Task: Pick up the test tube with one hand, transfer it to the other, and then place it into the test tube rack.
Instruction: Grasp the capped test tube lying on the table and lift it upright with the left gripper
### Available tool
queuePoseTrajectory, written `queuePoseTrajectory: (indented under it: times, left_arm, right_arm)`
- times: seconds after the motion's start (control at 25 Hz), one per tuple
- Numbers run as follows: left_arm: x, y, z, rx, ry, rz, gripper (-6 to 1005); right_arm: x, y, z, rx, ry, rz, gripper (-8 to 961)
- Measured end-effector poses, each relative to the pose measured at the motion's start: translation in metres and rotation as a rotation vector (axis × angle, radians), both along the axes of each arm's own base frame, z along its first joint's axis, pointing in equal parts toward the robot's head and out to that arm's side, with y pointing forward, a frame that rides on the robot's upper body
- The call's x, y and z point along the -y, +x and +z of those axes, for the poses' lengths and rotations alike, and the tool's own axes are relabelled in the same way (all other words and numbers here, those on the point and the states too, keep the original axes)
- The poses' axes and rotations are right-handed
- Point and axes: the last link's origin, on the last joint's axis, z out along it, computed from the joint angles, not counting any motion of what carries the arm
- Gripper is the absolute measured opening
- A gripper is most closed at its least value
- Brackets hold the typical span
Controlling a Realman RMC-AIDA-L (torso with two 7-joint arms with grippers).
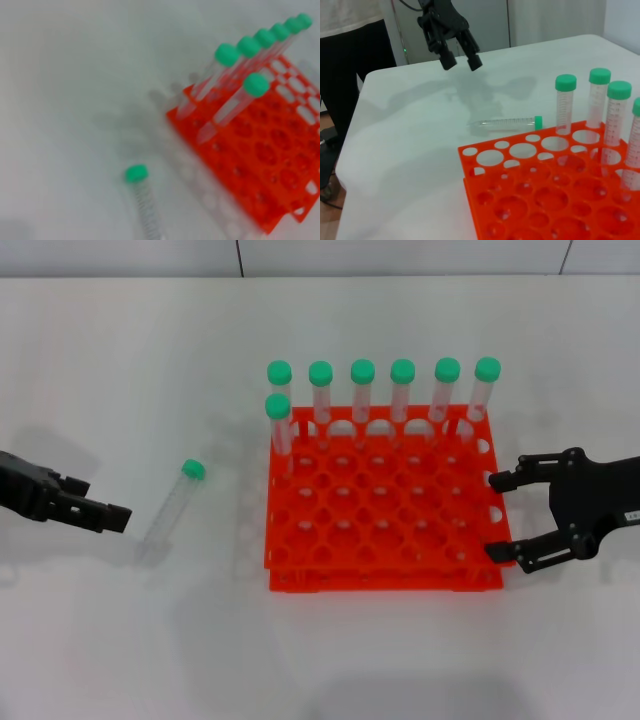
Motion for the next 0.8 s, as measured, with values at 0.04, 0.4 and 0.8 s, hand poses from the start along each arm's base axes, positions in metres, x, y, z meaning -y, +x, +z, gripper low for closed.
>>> queuePoseTrajectory:
  times: [0.04, 0.4, 0.8]
  left_arm:
    - [-0.002, -0.001, -0.001, -0.028, -0.009, 0.015, 861]
    - [-0.012, -0.004, -0.018, -0.161, -0.024, 0.076, 858]
    - [-0.024, -0.003, -0.052, -0.212, -0.058, 0.128, 854]
  right_arm:
    - [0.000, 0.000, 0.000, 0.000, 0.000, 0.000, 868]
    - [-0.003, -0.003, -0.003, 0.004, 0.013, 0.013, 868]
    - [-0.004, -0.006, -0.006, 0.003, 0.008, 0.023, 869]
